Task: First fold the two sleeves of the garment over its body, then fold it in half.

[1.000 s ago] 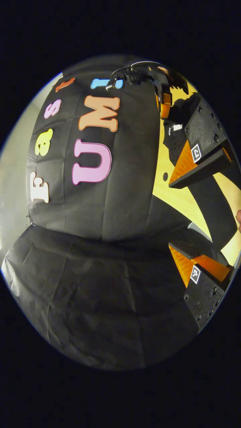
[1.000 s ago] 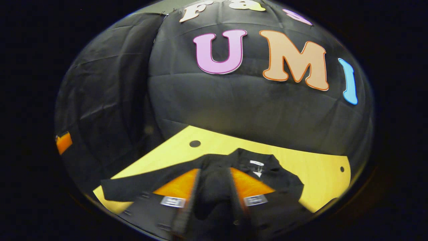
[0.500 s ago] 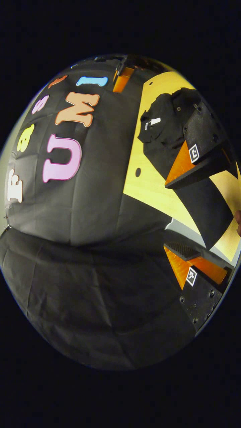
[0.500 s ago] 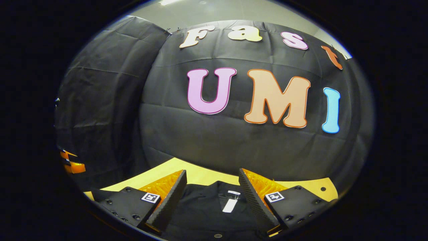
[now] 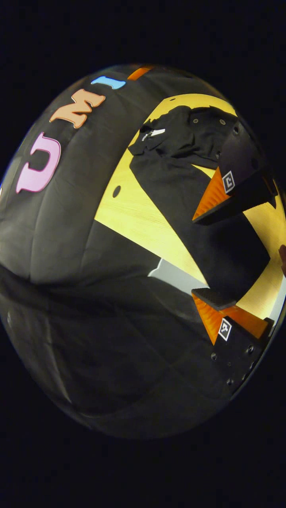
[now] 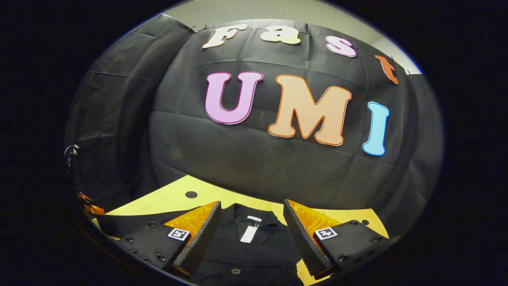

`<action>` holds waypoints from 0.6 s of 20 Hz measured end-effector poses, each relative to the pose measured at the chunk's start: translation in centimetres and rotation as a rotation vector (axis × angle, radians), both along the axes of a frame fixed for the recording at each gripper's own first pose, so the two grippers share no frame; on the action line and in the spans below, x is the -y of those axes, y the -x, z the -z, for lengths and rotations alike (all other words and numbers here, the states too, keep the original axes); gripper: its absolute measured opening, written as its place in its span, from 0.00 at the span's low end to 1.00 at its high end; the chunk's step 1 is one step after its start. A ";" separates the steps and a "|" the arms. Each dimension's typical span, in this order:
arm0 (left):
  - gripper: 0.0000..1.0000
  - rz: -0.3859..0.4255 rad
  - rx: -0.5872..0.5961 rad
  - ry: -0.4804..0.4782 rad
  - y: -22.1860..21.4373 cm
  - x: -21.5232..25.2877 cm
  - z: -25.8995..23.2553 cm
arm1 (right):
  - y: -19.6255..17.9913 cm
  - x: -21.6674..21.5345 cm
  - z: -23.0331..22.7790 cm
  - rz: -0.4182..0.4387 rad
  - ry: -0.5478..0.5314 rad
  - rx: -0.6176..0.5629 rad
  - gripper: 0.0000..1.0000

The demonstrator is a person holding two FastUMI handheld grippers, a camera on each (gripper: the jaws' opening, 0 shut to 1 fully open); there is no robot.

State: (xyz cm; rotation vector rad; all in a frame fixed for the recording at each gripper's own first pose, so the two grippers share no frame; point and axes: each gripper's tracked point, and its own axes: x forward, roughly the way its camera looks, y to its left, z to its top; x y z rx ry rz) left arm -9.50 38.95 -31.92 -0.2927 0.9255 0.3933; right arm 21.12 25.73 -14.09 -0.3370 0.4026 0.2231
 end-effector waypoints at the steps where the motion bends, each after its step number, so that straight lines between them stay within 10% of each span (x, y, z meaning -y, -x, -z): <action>1: 0.98 -0.011 -0.020 0.015 0.4 0.1 0.7 | 0.0 0.0 0.0 0.002 0.002 -0.004 1.00; 12: 0.90 0.004 -0.140 -0.092 2.5 -0.2 4.3 | 0.6 0.9 -0.4 -0.010 0.022 0.006 0.98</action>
